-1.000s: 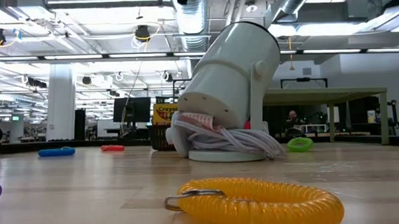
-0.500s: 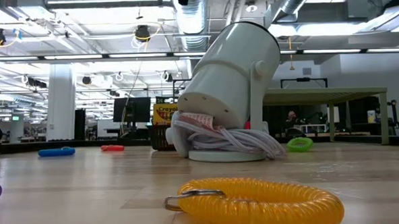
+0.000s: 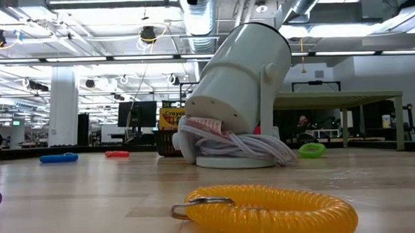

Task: Pick & Place Office Desk Supplies
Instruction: Put the black rubber band into the yellow bin

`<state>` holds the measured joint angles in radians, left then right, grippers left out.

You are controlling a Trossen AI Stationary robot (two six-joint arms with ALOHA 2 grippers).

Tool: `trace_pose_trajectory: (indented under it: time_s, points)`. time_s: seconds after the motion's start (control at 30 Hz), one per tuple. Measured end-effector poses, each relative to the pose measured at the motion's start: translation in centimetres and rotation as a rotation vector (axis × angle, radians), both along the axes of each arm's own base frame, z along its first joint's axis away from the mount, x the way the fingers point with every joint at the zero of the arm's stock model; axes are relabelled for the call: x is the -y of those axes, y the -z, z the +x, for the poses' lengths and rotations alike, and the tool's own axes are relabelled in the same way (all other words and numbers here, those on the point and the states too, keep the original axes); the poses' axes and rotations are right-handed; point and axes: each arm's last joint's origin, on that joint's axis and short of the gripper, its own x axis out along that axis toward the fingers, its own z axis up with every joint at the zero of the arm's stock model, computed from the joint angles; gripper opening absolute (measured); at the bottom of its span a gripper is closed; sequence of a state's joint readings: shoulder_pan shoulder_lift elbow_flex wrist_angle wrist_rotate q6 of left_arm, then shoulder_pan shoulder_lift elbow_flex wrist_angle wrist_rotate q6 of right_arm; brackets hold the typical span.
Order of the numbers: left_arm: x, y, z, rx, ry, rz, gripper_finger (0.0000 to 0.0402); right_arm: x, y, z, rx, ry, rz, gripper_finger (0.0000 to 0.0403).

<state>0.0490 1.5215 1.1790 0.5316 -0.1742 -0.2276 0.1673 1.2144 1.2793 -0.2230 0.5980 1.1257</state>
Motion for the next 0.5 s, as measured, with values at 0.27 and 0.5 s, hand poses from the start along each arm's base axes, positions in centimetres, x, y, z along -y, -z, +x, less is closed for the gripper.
trace_pose_trajectory:
  time_s: [0.27, 0.5]
  points:
    - [0.63, -0.01, 0.03, 0.004, 0.026, -0.014, 0.0000, -0.07, 0.01, 0.03, -0.007, -0.027, -0.010, 0.0027]
    - [0.62, -0.01, 0.03, 0.004, 0.025, -0.014, 0.0000, -0.11, 0.01, 0.05, -0.015, -0.044, -0.025, 0.0003]
